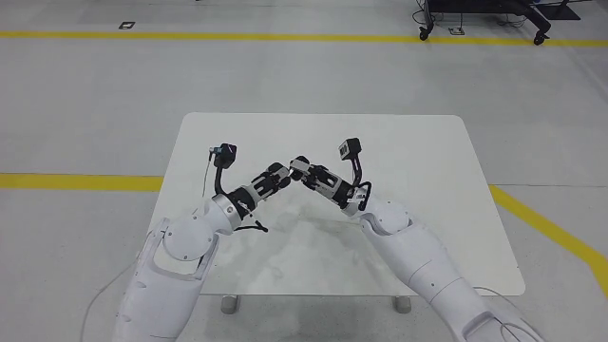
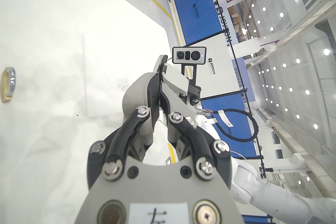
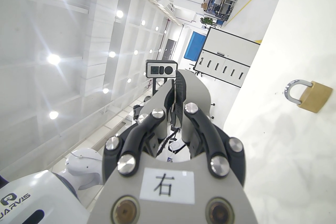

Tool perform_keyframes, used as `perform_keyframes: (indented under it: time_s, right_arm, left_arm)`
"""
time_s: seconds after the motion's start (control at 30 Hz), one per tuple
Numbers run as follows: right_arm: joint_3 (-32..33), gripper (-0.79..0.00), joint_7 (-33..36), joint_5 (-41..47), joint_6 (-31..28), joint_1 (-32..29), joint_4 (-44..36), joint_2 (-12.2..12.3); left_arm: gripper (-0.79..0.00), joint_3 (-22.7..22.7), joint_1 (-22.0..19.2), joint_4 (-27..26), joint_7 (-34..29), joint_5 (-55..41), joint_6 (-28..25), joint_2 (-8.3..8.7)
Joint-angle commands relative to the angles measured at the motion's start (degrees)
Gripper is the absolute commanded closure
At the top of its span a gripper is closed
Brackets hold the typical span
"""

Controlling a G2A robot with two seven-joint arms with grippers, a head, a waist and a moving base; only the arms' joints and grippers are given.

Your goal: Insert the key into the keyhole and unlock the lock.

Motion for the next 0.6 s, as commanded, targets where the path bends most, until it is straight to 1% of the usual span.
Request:
perform_keyframes:
  time_s: [0.0, 0.57]
  right_arm:
    - [0.1, 0.0, 0.1, -0.2, 0.1, -0.1, -0.1, 0.0]
    - [1.6, 0.0, 1.1, -0.9, 1.3, -1.1, -1.5, 0.1]
  left_arm:
    - [0.0, 0.0, 0.0, 0.0, 0.1, -0.1, 0.1, 0.06]
    - [0.0, -0.3, 0.2, -0.4, 1.1, 0.1, 0.5, 0.57]
